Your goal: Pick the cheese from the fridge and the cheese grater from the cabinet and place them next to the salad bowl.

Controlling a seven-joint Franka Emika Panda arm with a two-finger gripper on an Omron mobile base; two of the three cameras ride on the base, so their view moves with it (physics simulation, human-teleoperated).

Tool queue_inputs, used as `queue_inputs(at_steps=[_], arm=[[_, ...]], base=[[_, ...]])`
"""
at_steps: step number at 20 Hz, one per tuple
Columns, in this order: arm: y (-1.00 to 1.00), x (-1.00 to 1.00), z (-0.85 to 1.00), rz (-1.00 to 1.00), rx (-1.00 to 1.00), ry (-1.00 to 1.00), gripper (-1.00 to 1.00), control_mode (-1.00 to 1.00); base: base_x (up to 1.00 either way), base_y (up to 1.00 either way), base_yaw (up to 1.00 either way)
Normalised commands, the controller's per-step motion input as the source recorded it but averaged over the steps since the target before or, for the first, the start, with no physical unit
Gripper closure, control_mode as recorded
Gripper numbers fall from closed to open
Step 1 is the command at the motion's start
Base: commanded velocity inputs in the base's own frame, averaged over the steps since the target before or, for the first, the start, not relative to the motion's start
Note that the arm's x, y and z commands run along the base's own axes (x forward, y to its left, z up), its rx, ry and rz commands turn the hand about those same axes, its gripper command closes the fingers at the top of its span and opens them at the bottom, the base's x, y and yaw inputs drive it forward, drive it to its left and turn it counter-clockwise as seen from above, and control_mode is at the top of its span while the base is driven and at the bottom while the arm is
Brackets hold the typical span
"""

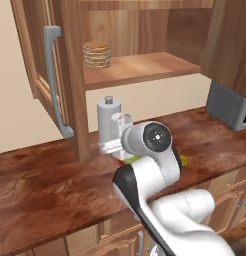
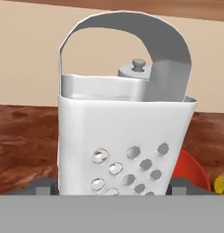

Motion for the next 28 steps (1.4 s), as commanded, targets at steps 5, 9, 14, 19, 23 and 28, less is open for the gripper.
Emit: queue_inputs(at_steps=[5,9,14,19,23,28], arm=[[0.00,0.15,-0.08,-0.21,0.10,0.00,1.00,-1.00],[0.00,0.14,-0.15,-0.24,0.11,0.00,1.00,-1.00],[0.00,0.10,-0.26,-0.20,0.10,-0.01,1.00,-1.00],[0.00,0.08,-0.55,-0.09,0.00,0.00,1.00,-1.00],[0.04,0.17,-0.33,-0.04,-0.11,0.01,1.00,-1.00],[0.01,0.31,-0.05,-0.03,-0.20,0.08,1.00,-1.00]], base=[[0.00,0.00,0.00],[0.00,0.00,0.00],[0.00,0.00,0.00],[0.00,0.00,0.00],[0.00,0.00,0.00],[0.00,0.00,0.00]])
